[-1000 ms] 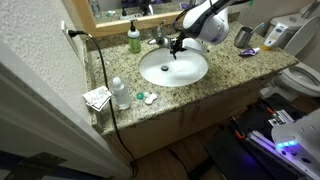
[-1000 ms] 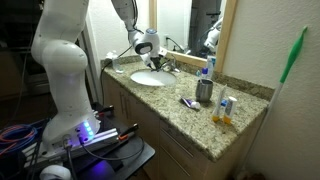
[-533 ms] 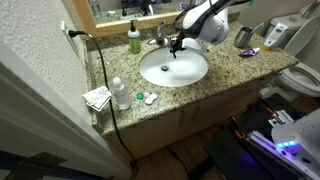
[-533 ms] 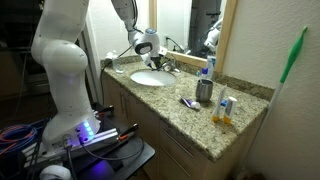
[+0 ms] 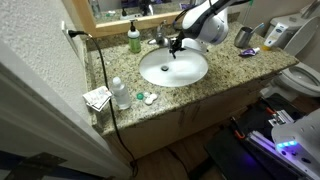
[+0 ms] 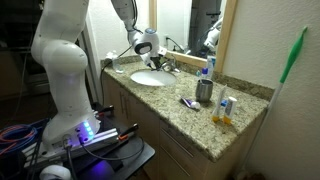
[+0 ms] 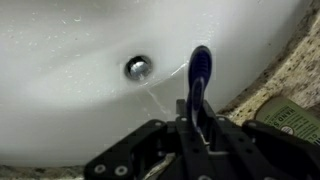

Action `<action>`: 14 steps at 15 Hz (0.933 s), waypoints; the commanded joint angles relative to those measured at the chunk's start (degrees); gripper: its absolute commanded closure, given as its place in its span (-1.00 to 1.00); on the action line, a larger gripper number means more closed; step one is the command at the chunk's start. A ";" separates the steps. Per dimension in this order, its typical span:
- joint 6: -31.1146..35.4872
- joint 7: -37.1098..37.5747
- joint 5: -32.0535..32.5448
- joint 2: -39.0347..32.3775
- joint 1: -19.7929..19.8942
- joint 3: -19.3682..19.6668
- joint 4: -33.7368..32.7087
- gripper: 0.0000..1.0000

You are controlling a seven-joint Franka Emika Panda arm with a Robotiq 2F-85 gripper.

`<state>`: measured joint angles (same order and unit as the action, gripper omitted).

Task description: Put the shaving stick on the right side of the sink

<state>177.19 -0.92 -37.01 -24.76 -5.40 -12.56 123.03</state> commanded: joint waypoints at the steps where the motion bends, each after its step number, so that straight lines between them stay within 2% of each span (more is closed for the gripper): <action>1: 0.00 0.00 0.00 0.00 0.00 0.00 0.00 0.70; 8: 0.00 0.00 0.00 0.00 0.00 0.00 0.00 0.70; 9: 0.00 0.00 0.00 0.00 0.00 0.00 0.00 0.93; 14: -7.42 -16.51 -9.35 4.29 14.78 -20.07 1.20 0.93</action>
<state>174.05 -8.47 -40.82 -23.87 1.37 -22.94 122.87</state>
